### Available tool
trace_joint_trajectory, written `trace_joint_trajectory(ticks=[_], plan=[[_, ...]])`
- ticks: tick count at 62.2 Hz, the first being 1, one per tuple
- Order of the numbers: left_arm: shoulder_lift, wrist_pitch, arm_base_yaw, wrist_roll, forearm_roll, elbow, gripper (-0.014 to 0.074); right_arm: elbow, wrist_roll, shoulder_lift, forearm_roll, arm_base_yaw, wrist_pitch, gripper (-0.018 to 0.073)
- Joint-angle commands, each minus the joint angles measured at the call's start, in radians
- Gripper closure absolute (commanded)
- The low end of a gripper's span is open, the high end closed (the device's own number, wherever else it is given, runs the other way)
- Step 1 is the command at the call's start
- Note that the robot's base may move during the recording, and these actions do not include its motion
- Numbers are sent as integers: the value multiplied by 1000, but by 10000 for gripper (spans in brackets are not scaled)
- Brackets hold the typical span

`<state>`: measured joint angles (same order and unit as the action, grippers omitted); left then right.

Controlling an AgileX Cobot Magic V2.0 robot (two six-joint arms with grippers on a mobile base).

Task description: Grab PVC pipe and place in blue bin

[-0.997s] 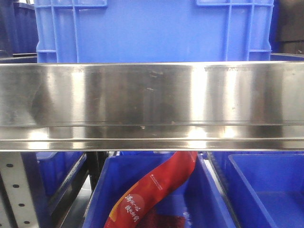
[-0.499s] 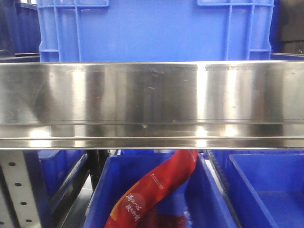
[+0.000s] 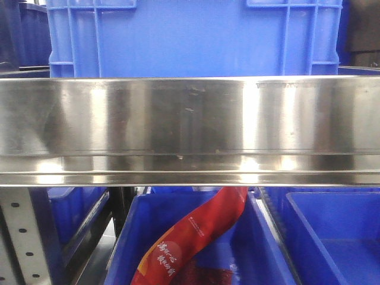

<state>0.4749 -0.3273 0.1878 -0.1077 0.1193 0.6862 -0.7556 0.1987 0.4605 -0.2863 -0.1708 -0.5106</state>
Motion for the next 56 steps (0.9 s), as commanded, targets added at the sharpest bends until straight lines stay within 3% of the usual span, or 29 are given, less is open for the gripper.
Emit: trace_joint_trajectory(ticks=[1, 15, 32, 44, 56], plan=[[-5, 33, 5, -1, 3, 1, 707, 0, 6, -6, -1, -2, 25, 728], [-5, 91, 5, -1, 8, 1, 707, 0, 6, -4, -4, -2, 28, 728], [17, 133, 5, -1, 18, 36, 707, -16, 6, 63, -16, -2, 158, 728], [122, 44, 5, -1, 21, 147, 707, -82, 6, 181, -80, -8, 156, 728], [252, 0, 7, -1, 104, 252, 707, -151, 6, 304, -80, -87, 160, 728]])
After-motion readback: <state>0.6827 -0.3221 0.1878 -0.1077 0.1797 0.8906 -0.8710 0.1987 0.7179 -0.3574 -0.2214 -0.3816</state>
